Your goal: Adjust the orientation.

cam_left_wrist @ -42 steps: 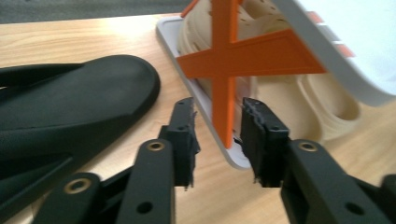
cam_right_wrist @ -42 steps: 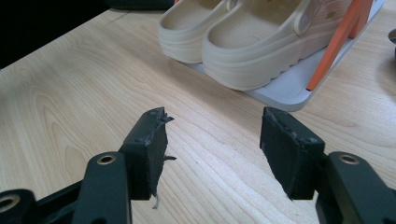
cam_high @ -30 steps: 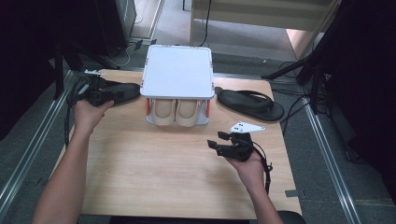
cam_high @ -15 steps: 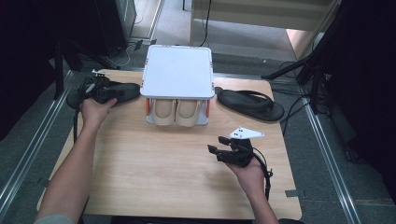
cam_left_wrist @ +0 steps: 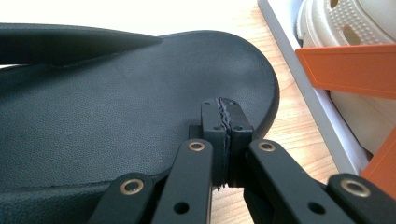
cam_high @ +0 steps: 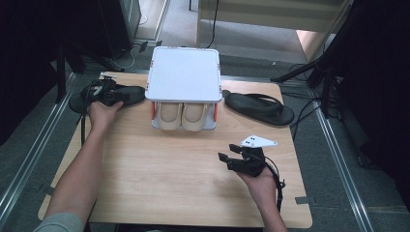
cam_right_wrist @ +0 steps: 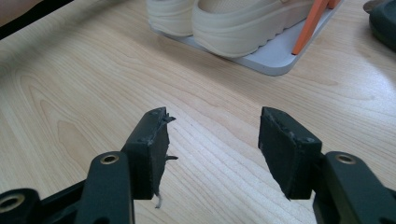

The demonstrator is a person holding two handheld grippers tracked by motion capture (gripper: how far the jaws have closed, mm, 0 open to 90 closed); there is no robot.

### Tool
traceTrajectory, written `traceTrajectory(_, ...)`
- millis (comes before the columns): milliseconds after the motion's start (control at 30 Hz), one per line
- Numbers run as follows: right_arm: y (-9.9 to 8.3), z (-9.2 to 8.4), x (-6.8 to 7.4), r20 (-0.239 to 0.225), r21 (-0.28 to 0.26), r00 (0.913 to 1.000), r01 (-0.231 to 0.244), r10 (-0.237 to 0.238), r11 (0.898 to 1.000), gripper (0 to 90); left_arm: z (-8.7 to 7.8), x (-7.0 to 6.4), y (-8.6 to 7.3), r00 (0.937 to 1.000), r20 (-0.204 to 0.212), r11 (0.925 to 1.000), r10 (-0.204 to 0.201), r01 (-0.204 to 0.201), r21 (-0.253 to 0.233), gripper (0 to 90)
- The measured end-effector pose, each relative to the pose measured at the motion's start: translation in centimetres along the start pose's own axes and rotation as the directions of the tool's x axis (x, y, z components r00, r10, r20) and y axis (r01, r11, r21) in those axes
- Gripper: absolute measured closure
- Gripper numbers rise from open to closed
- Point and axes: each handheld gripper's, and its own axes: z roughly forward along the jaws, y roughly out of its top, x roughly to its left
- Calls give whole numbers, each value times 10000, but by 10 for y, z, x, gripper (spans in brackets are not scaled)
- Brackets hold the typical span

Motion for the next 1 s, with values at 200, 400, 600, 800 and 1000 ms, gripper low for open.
traceTrajectory(200,0,-1,-1,6,-34,10000,-15,15,10000,443,-1,0,-2,9999,153,10000,2,-3,99,900)
traceTrajectory(400,2,0,-3,-9,-66,10000,-40,40,10000,444,-6,-1,-7,9997,198,9996,113,-118,250,900)
traceTrajectory(600,6,3,-4,-129,-70,9999,72,-73,9999,445,-14,-6,-15,9995,181,9985,276,-285,466,900)
traceTrajectory(800,10,8,-3,-319,-43,9993,179,-180,9998,445,-23,-9,-26,9994,175,9979,307,-316,569,900)
traceTrajectory(1000,13,13,-1,-439,-16,9986,280,-280,9996,446,-33,-11,-38,9994,190,9976,290,-301,623,900)
